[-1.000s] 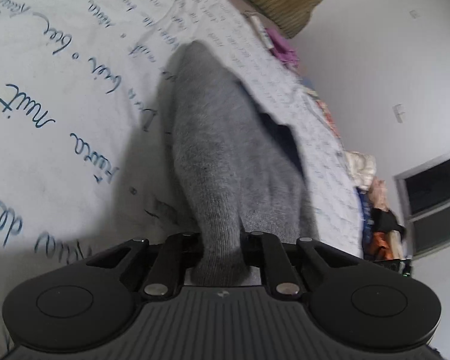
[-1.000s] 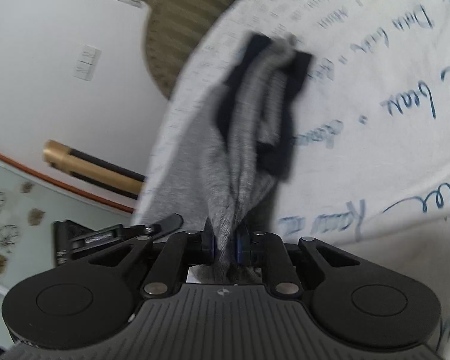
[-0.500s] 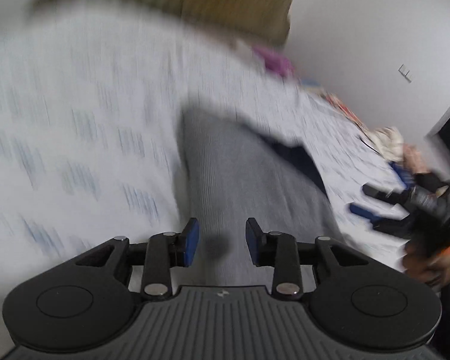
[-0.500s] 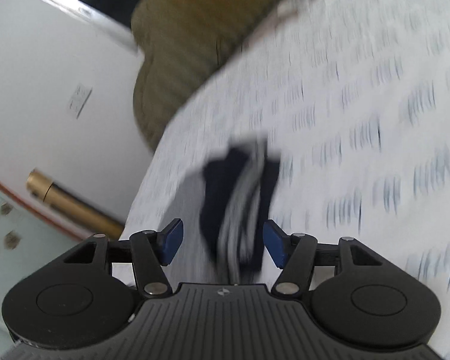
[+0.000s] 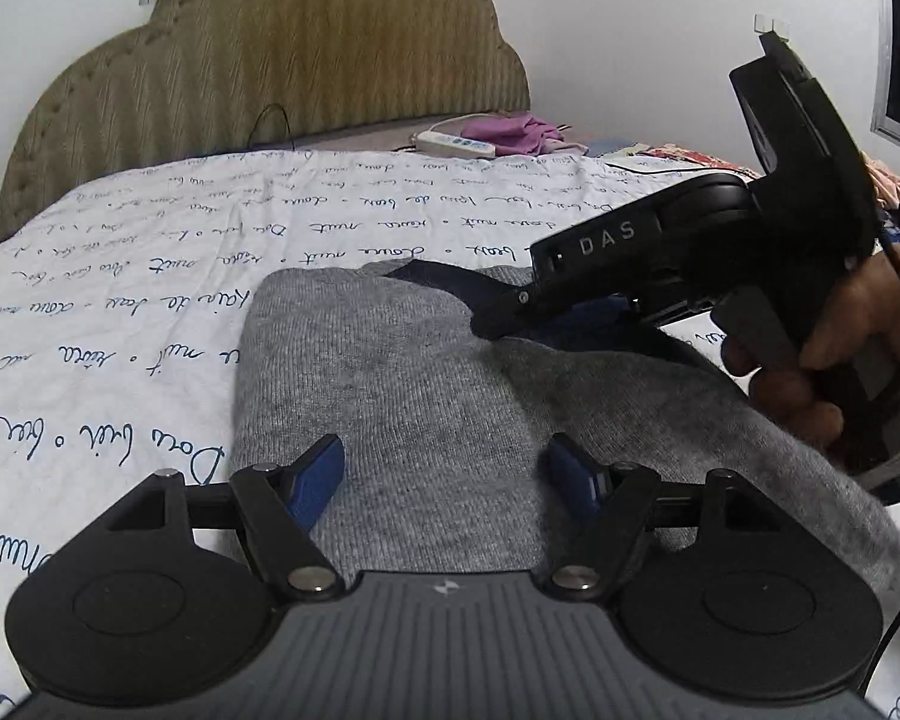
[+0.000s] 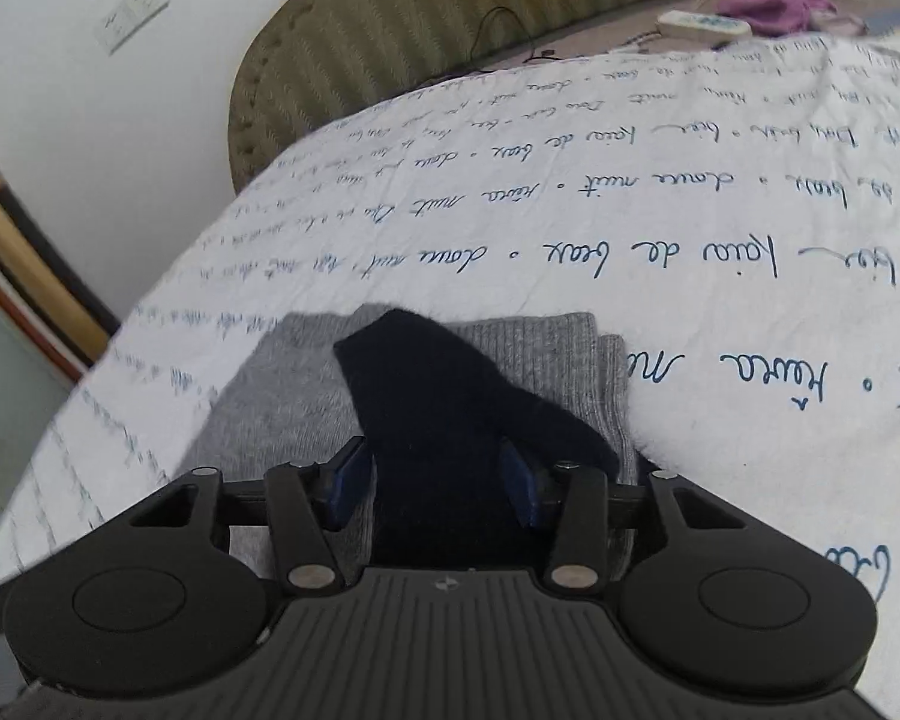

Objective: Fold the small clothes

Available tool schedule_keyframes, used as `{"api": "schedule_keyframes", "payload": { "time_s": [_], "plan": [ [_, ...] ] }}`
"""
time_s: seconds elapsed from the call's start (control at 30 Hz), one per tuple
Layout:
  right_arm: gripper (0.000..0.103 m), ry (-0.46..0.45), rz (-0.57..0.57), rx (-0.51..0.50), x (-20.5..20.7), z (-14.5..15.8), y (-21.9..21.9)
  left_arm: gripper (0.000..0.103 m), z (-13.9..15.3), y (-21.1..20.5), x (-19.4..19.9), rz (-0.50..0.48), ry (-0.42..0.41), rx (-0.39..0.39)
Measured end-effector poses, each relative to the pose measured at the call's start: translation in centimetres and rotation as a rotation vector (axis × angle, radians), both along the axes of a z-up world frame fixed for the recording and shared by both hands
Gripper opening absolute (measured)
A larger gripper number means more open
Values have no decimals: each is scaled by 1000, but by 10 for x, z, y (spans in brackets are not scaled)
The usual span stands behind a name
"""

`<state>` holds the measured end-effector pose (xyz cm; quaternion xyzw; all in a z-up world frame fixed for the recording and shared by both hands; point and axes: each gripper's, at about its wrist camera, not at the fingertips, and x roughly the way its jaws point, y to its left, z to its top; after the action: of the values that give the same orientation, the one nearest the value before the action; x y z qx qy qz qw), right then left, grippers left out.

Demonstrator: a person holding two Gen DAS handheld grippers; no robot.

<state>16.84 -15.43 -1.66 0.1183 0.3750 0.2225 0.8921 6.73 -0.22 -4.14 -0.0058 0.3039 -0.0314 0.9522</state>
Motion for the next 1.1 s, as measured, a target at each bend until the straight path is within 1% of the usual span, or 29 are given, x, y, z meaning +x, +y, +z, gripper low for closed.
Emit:
{"api": "schedule_keyframes", "payload": {
  "time_s": [0.03,0.07,0.13,0.17,0.2,0.23,0.27,0.3,0.33,0.4,0.43,0.47,0.53,0.57,0.6,0.63,0.67,0.7,0.73,0.77,0.8,0.83,0.87,0.9,0.93,0.97,1.03,1.07,1.1],
  "plan": [
    [44,-4,4,-2,6,0,0,75,0,-1,1,-1,-2,9],
    [36,-4,0,-6,10,0,-2,75,-1,-2,2,-2,-4,16],
    [26,30,-36,30,18,1,-9,75,0,-5,3,3,-1,11],
    [23,53,-55,59,18,2,-15,75,0,-5,2,3,-1,7],
    [23,70,-85,79,13,5,-20,75,0,-5,2,2,-3,6],
    [26,68,-109,88,6,8,-22,75,-1,-7,1,3,-6,8],
    [32,41,-123,84,-4,15,-21,75,-1,-7,0,4,-8,11],
    [33,1,-121,76,-15,21,-18,75,1,-9,-3,5,-9,14],
    [35,-44,-116,70,-29,30,-14,75,1,-10,-3,6,-9,15],
    [44,-112,-76,101,-55,42,-5,75,2,-11,-3,9,-6,17],
    [54,-121,-50,121,-63,44,-1,75,2,-11,-2,12,-5,19],
    [59,-114,-24,125,-67,43,6,75,2,-12,-2,14,-4,22],
    [63,-68,14,86,-65,28,18,75,2,-13,-2,16,-5,24],
    [58,-24,2,38,-58,15,23,75,2,-12,-2,15,-6,25],
    [52,-28,0,-3,-54,1,23,75,2,-12,-3,11,-9,28],
    [40,-89,7,-18,-55,-5,20,75,2,-11,-4,11,-14,25],
    [33,-90,-8,-12,-53,-7,15,75,5,-9,-8,14,-22,12],
    [33,-59,-27,30,-51,-5,8,75,9,-6,-16,23,-35,-2],
    [32,-33,-42,49,-51,-1,4,75,15,-3,-28,46,-60,-17],
    [34,-23,-59,44,-57,7,1,75,21,1,-43,71,-94,-26],
    [38,-33,-68,32,-67,16,0,75,26,5,-60,79,-123,-36],
    [41,-69,-54,20,-82,27,-1,75,31,9,-76,70,-143,-51],
    [47,-113,-30,22,-98,36,-3,75,34,12,-90,56,-155,-72],
    [49,-149,-4,48,-116,42,-7,75,35,14,-103,38,-163,-89],
    [55,-162,19,95,-132,45,-11,75,36,15,-113,23,-170,-100],
    [62,-152,47,146,-144,43,-13,75,35,13,-121,-2,-172,-109],
    [63,-97,67,205,-155,25,-14,75,30,6,-126,-58,-153,-119],
    [63,-64,55,197,-156,14,-13,75,26,3,-123,-71,-127,-124],
    [62,-23,28,168,-154,-2,-12,75,18,1,-116,-80,-72,-129]
  ]
}}
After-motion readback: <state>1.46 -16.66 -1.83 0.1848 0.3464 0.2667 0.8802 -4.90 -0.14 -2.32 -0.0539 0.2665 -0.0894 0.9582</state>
